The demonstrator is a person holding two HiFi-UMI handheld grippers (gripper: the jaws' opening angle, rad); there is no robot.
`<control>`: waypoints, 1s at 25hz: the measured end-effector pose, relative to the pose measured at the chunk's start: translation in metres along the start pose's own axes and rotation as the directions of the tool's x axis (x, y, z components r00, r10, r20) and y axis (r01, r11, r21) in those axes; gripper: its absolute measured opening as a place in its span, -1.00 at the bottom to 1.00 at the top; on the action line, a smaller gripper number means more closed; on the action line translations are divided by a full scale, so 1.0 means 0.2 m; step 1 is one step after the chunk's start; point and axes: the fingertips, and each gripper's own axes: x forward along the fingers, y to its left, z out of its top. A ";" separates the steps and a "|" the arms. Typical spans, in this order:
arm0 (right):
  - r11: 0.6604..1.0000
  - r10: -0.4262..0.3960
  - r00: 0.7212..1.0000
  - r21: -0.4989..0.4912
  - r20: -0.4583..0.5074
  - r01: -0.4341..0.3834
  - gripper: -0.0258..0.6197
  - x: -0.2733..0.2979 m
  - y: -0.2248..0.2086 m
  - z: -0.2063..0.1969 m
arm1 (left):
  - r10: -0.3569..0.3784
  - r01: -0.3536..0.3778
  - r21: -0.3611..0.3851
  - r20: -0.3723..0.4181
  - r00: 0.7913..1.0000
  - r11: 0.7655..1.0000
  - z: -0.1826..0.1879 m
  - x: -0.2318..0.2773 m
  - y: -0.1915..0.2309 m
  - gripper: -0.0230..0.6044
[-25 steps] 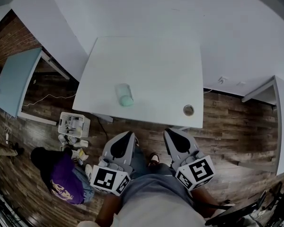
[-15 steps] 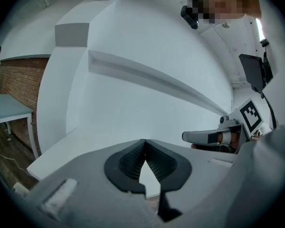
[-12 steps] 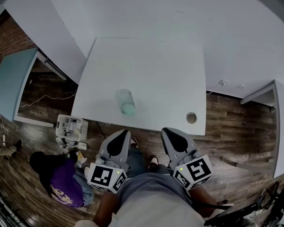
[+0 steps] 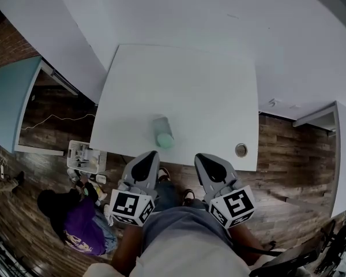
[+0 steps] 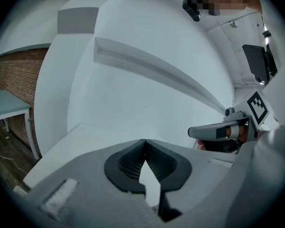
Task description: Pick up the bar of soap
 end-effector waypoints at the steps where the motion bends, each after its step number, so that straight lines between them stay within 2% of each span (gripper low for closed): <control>1: 1.000 -0.004 1.000 0.000 -0.001 0.004 -0.91 0.03 0.00 0.01 | -0.006 0.006 -0.001 -0.004 1.000 1.000 0.00 0.01 0.03 -0.92; 7: 0.999 -0.044 0.999 -0.011 0.016 0.044 -0.91 0.17 0.03 0.07 | -0.055 0.055 0.016 -0.007 0.998 0.998 0.04 0.08 0.15 -0.92; 14: 0.997 -0.061 0.997 -0.037 0.042 0.063 -0.92 0.31 0.07 0.10 | -0.090 0.088 0.052 0.038 0.995 0.995 0.12 0.09 0.24 -0.93; 20: 0.997 -0.067 0.998 -0.024 0.022 0.067 -0.92 0.39 0.05 0.04 | -0.087 0.087 0.057 0.006 0.996 0.995 0.06 0.13 0.28 -0.93; 25: 0.997 -0.070 0.997 0.007 -0.030 0.071 -0.92 0.45 0.01 -0.07 | -0.094 0.096 0.055 -0.031 0.995 0.994 -0.03 0.20 0.29 -0.92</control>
